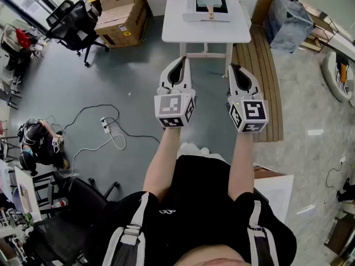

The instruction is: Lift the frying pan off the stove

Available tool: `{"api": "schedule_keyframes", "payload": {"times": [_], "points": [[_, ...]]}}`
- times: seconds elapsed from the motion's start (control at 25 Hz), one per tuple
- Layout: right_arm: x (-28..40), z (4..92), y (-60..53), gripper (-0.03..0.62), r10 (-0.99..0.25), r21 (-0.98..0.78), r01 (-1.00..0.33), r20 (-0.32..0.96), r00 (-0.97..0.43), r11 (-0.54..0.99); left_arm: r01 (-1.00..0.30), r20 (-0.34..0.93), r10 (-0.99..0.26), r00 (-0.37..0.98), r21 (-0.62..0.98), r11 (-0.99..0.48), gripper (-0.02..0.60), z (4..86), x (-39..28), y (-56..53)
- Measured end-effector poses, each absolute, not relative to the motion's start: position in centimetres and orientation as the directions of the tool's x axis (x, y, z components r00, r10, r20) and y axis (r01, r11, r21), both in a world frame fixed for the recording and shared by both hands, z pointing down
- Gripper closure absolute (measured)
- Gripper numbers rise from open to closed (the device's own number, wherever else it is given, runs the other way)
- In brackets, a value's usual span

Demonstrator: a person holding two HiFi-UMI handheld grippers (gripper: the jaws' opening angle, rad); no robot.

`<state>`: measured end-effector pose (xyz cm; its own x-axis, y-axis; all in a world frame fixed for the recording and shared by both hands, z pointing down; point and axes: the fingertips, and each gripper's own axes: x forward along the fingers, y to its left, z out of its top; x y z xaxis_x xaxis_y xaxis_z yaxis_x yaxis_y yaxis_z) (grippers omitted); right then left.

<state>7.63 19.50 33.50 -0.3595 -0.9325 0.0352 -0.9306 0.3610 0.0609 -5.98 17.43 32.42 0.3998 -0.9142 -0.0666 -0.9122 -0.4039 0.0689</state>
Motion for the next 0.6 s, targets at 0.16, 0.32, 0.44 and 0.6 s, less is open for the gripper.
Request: {"api": "schedule_keyframes", "payload": {"times": [0.16, 0.32, 0.44, 0.6], "points": [[8.3, 33.5, 19.4, 0.592, -0.931, 0.009, -0.931, 0.029, -0.364, 0.365, -0.909, -0.065, -0.912, 0.406, 0.078, -0.41, 0.58, 32.4, -5.4, 17.5], [9.6, 33.4, 19.2, 0.592, -0.938, -0.03, -0.938, 0.013, -0.345, 0.345, -0.902, -0.063, -0.906, 0.419, 0.085, -0.423, 0.58, 32.5, -4.5, 17.5], [10.2, 32.8, 18.9, 0.592, -0.942, -0.035, -0.942, 0.002, -0.335, 0.334, -0.897, -0.062, -0.901, 0.429, 0.092, -0.433, 0.58, 32.4, -4.1, 17.4], [10.5, 32.3, 18.8, 0.592, -0.942, -0.039, -0.941, -0.012, -0.336, 0.336, -0.89, -0.062, -0.896, 0.439, 0.103, -0.444, 0.58, 32.4, -3.8, 17.4]]}}
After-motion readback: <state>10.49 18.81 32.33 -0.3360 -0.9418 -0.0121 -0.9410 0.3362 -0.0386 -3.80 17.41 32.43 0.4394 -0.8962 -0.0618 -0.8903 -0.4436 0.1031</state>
